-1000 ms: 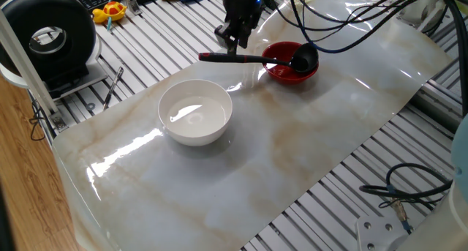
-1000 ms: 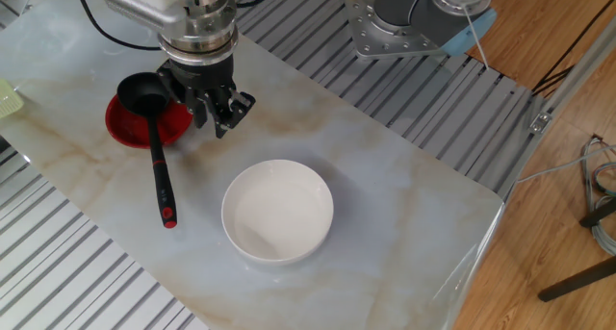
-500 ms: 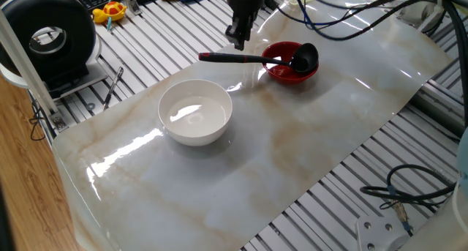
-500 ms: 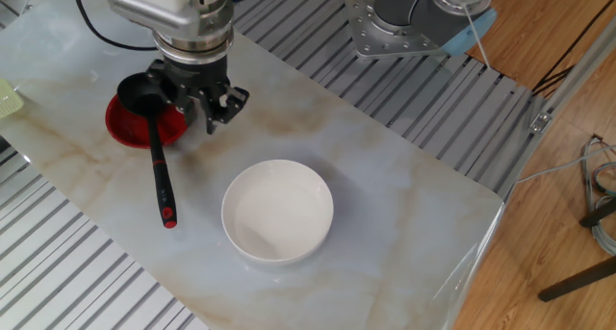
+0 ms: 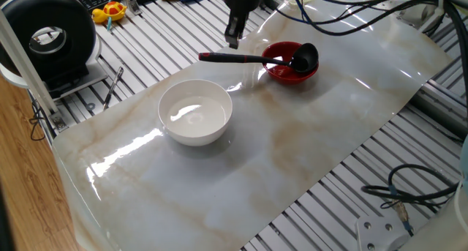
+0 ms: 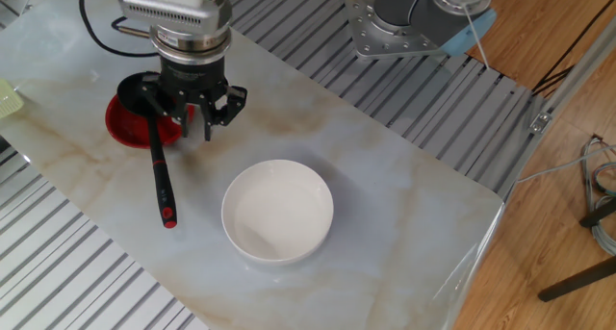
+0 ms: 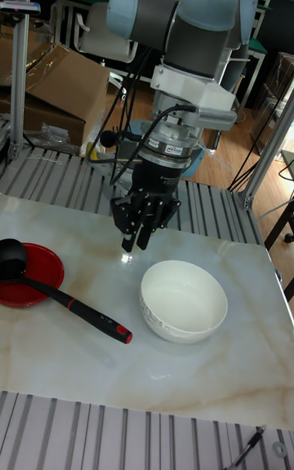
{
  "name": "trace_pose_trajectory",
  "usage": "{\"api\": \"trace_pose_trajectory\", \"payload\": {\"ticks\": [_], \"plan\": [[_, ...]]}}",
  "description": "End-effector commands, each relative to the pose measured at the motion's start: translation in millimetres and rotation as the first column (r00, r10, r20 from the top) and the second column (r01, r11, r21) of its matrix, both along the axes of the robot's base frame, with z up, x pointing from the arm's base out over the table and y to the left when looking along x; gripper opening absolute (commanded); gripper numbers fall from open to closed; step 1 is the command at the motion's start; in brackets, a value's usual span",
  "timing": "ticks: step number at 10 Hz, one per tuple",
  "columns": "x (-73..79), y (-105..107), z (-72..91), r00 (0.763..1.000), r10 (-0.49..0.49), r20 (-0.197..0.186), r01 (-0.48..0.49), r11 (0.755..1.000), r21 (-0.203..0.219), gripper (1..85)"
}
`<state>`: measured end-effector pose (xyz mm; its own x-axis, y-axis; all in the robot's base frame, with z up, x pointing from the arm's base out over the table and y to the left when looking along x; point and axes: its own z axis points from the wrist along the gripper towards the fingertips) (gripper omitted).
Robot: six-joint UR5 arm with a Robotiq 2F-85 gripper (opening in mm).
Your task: Scoop water with a large spoon from one bowl to another
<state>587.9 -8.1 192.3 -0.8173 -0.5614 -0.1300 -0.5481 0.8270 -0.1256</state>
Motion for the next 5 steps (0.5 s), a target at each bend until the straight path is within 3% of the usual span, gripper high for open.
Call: {"api": "trace_pose_trajectory", "payload": {"ticks": [1, 2, 3, 4, 5], "plan": [[-0.7, 5.7, 1.0, 0.999, 0.047, -0.002, -0.047, 0.999, 0.018, 31.0], [-3.9, 3.3, 0.5, 0.996, 0.089, -0.016, -0.089, 0.996, 0.002, 31.0], [-3.1, -7.2, -2.3, 0.993, 0.114, -0.033, -0.116, 0.992, -0.042, 31.7], [9.0, -13.5, -9.8, 0.987, 0.154, -0.039, -0.156, 0.985, -0.068, 34.3], [21.4, -12.0, -19.7, 0.982, 0.181, -0.046, -0.183, 0.981, -0.057, 36.0]]}}
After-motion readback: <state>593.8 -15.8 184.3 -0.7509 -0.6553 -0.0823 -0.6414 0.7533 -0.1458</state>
